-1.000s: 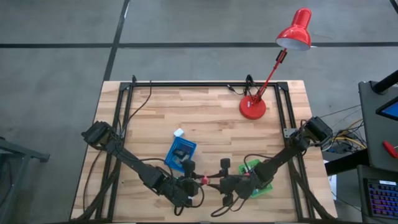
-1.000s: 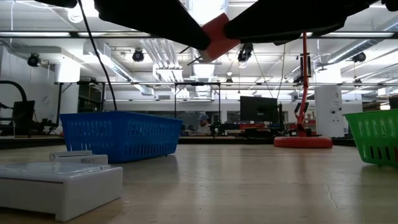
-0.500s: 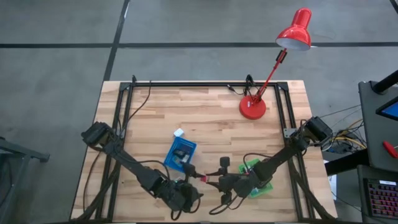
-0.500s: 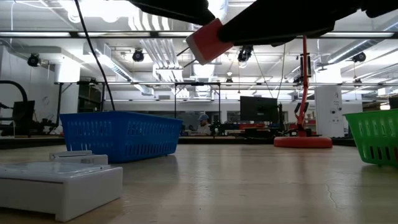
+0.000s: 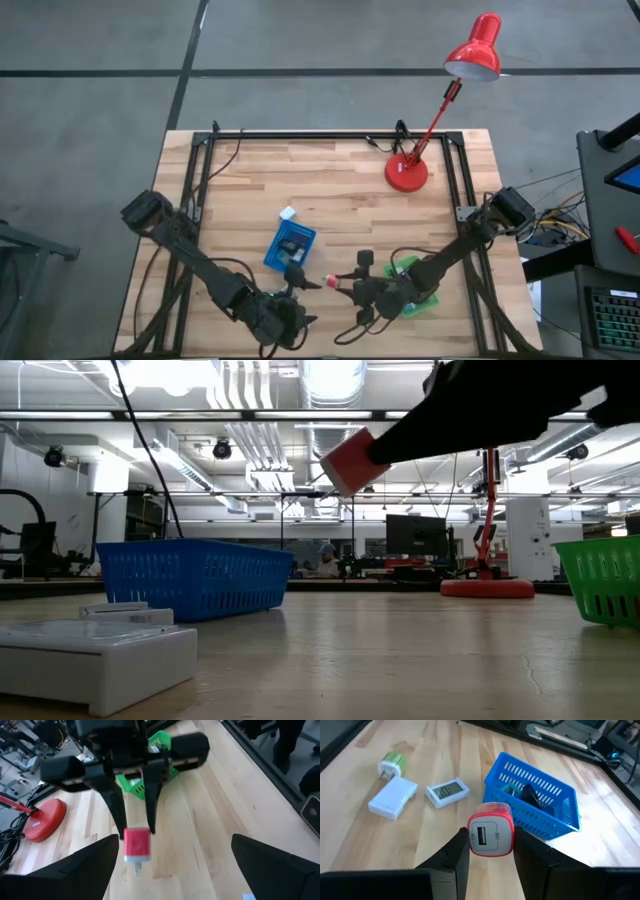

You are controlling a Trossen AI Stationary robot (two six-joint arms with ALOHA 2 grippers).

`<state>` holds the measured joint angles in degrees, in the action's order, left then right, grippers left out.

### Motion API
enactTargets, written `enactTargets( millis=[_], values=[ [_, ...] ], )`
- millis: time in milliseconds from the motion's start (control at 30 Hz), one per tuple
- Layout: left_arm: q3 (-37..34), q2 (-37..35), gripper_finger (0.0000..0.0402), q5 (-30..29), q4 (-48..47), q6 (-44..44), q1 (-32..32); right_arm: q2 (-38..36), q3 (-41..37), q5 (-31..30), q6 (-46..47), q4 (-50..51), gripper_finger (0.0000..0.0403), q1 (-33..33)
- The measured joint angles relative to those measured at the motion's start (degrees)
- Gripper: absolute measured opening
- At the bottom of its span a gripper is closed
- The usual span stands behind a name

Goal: Pick & Place Office items
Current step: Put the pink white charger adapter into the green bin

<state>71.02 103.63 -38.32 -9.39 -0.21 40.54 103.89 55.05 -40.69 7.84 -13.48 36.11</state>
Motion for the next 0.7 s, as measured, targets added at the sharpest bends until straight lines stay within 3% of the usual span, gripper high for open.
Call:
enactTargets(
  millis=[133,433,700],
  values=[
    [-0.02,0.00,0.0389,-0.04,-1.74,-0.85,0.08,-1.48,0.23,-0.92,1.79,3.36,0.0116,0.68],
    [-0.11,0.00,0.0389,-0.52,-5.78,-3.10,0.15,-4.05,5.49,-3.21,11.88,24.70,0.0116,3.12],
    [-0.11,0.00,0.0389,-0.69,-7.94,-4.43,0.30,-4.08,11.81,-2.75,26.34,51.17,0.0116,6.58]
  ],
)
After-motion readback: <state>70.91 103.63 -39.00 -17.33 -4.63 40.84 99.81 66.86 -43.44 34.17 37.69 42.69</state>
